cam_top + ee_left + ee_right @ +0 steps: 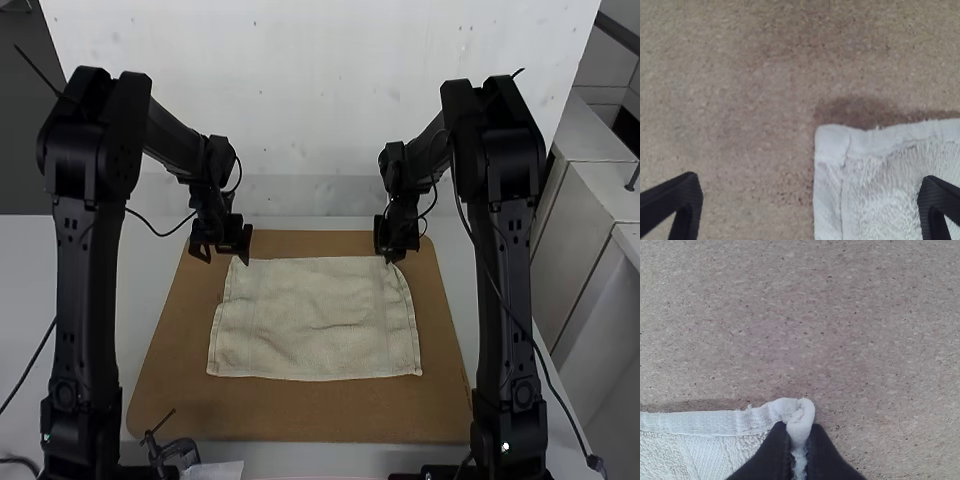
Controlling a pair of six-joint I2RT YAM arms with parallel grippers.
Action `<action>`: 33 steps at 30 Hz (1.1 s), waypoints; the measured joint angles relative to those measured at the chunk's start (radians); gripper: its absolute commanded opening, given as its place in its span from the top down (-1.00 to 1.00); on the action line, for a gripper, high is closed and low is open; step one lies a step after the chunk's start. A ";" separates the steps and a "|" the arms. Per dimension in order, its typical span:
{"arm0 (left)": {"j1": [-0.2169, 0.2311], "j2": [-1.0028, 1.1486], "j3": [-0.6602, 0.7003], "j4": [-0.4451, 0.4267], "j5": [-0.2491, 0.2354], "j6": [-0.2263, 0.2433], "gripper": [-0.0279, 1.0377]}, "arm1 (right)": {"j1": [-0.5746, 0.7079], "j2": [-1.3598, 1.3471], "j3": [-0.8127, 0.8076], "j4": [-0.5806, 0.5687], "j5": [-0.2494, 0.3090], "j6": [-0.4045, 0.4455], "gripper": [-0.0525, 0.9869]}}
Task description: Fold the towel.
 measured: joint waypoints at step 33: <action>-0.075 0.033 0.176 -0.153 -0.060 -0.082 0.92 | -0.001 -0.032 -0.012 0.018 0.066 -0.003 0.87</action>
